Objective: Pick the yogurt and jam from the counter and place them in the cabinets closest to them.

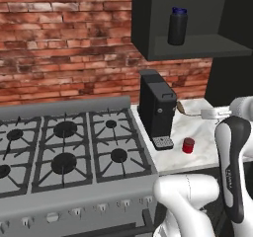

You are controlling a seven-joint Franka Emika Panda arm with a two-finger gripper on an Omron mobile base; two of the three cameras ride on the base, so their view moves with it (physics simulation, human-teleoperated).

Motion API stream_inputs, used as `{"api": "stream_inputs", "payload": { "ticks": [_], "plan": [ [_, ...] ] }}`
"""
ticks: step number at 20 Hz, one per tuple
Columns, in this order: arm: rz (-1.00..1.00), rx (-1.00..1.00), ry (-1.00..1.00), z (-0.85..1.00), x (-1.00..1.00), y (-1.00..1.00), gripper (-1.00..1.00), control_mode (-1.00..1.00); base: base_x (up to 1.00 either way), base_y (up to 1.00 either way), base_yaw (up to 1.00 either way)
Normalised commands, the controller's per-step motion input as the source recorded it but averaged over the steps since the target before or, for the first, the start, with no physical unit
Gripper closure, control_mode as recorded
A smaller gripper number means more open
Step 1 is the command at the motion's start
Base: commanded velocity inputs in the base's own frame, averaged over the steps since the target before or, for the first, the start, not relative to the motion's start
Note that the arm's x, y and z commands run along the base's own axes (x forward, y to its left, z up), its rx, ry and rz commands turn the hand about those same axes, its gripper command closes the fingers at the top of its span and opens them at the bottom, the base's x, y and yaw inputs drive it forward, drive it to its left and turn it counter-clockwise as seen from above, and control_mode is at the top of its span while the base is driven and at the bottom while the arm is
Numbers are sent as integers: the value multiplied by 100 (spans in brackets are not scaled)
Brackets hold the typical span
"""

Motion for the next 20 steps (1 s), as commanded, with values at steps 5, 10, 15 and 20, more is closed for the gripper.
{"api": "stream_inputs", "payload": {
  "ticks": [5, 10, 15, 20],
  "plan": [
    [0, 0, 0, 0, 0, 0, -100, 100, 16, 0, 0],
    [0, 0, 0, 0, 0, 0, -100, -100, 0, 0, 0],
    [0, -4, 7, -11, 6, 0, -100, -100, 0, 0, 0],
    [0, -9, 18, -13, 5, 2, -100, -100, 0, 0, 0]
  ]
}}
